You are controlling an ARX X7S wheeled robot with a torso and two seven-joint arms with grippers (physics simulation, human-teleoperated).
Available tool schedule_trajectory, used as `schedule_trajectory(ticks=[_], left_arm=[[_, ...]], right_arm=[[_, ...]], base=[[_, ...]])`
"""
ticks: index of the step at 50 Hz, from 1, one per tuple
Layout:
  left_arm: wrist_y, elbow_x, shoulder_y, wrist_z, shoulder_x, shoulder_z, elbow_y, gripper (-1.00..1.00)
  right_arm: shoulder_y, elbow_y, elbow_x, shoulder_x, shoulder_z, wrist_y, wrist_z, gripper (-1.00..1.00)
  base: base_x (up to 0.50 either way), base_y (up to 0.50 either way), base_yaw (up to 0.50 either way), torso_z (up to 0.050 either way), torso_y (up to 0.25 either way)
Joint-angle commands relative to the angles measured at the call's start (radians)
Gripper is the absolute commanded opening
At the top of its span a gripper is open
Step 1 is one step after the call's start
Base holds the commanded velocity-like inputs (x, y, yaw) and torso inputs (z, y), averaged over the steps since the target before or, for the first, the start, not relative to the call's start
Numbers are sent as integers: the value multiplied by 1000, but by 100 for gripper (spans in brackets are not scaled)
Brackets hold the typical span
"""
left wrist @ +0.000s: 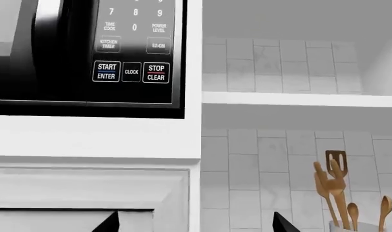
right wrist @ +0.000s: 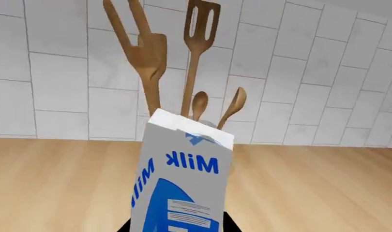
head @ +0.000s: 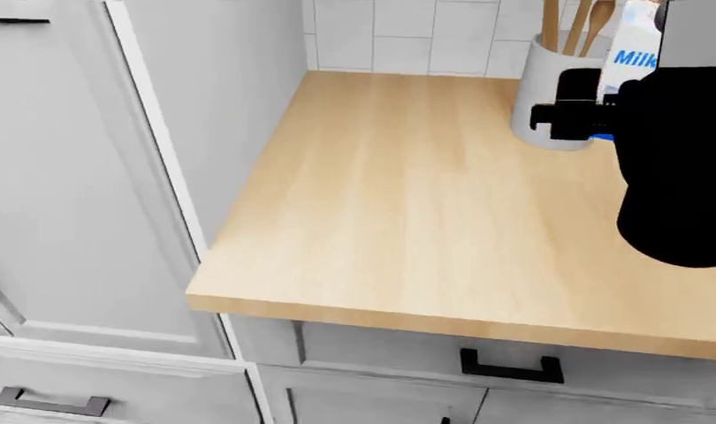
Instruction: Move the drinks to the dining counter.
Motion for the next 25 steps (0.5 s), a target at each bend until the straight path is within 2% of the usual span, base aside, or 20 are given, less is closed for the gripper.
schedule_trajectory(ticks=[1, 9, 25], left_arm=[[-5, -5, -2, -1, 12, -1, 2, 100], [-7, -11, -6, -3, 13, 1, 4, 100], [-22, -8, -12, 0, 24, -1, 1, 100]], right_arm=[[44, -87, -30, -18, 22, 21, -30, -100], [59, -107, -53, -14, 7, 55, -27, -100], [51, -105, -61, -19, 7, 54, -31, -100]], base=[[-475, 242, 0, 0, 0], [-449, 312, 0, 0, 0], [-162, 485, 0, 0, 0]])
